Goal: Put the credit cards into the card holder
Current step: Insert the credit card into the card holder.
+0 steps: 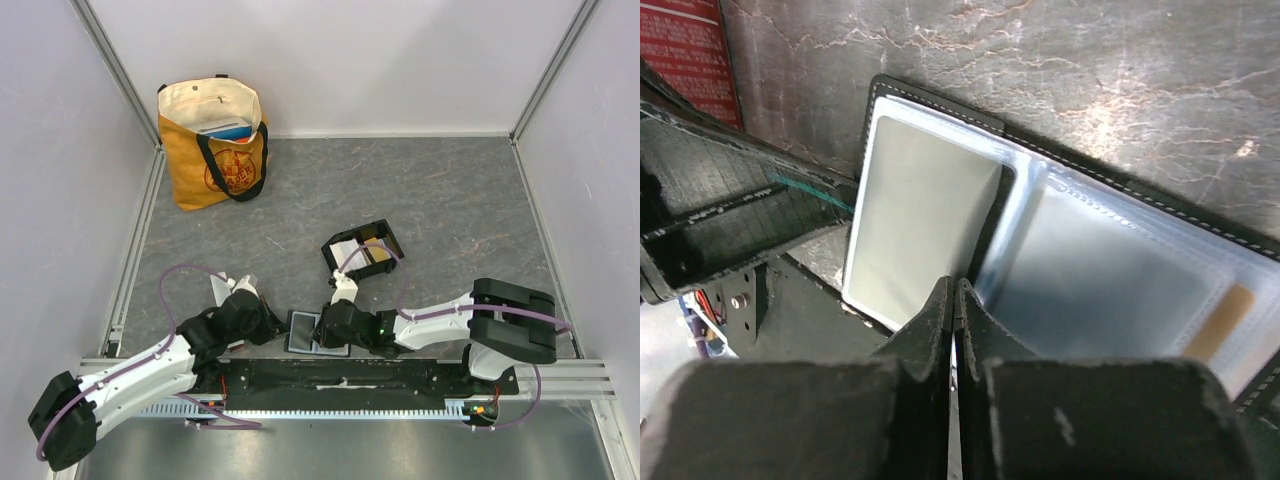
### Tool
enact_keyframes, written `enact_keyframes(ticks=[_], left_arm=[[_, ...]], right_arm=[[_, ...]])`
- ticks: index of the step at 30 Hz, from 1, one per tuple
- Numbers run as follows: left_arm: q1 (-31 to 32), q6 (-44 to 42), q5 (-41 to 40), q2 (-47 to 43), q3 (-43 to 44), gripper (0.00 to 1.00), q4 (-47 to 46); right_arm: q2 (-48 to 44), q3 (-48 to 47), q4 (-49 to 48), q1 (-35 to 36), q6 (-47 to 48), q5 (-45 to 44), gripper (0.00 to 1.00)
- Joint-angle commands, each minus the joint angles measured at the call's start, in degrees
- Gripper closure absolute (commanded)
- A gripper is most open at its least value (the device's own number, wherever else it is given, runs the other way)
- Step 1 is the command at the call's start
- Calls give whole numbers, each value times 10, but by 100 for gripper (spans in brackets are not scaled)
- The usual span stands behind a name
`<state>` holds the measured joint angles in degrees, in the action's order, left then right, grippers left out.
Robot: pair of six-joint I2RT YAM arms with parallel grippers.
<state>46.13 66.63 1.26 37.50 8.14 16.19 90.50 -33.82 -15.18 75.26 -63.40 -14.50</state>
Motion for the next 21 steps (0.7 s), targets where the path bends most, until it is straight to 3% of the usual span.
enact_keyframes(ticks=[1,5,10,16,21], left_arm=[[3,7,-3,1,6,98,-24],[2,5,-6,-5,6,98,-16],[2,3,-10,-9,9,98,-5],[2,-2,-11,-13,16,98,-5],[2,-6,-10,-17,20,98,-1]], right_arm=[[6,-55,37,4,14,-38,99],[3,-126,214,20,43,-141,94],[-14,-147,237,29,65,-165,82],[30,-126,138,30,83,-70,90],[64,-134,221,32,50,-83,97]])
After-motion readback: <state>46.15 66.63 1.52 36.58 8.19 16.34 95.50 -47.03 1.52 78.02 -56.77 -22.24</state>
